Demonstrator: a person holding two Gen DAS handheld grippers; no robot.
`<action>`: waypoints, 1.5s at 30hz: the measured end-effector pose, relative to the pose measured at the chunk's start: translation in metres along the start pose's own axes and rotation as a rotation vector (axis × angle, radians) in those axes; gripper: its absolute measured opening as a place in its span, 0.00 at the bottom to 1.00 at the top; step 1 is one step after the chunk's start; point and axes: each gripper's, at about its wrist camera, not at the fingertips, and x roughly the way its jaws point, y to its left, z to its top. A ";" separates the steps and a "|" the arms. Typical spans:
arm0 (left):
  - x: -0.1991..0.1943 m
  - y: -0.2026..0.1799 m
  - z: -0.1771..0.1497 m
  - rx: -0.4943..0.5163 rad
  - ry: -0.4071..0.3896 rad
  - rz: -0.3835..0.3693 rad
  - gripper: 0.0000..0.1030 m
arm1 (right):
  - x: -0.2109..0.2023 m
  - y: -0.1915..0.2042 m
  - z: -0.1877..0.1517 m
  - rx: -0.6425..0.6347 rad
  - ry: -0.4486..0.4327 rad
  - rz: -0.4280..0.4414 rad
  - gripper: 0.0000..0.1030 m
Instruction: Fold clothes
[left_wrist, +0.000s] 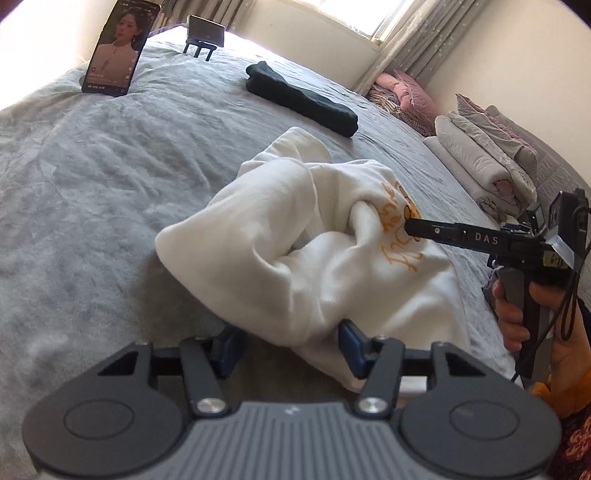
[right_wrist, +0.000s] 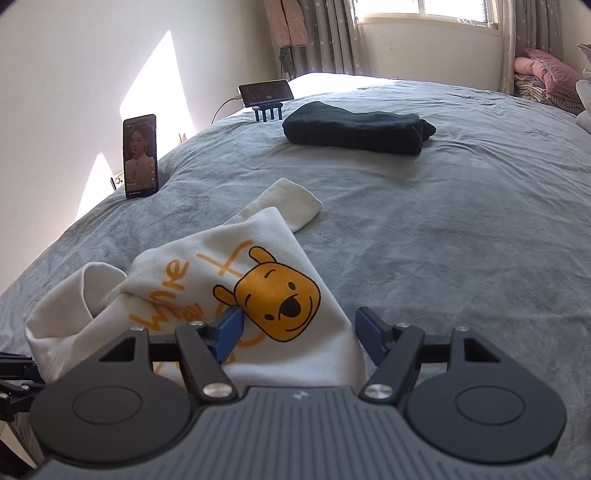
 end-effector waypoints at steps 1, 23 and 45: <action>0.001 -0.002 0.000 0.001 -0.013 0.012 0.17 | 0.003 -0.002 -0.002 0.004 0.012 0.000 0.68; -0.071 0.010 0.030 0.163 -0.198 0.303 0.11 | -0.032 0.073 -0.031 -0.172 0.210 0.428 0.13; -0.055 0.023 0.045 0.179 -0.221 0.382 0.69 | -0.042 0.051 -0.001 -0.139 0.073 0.283 0.65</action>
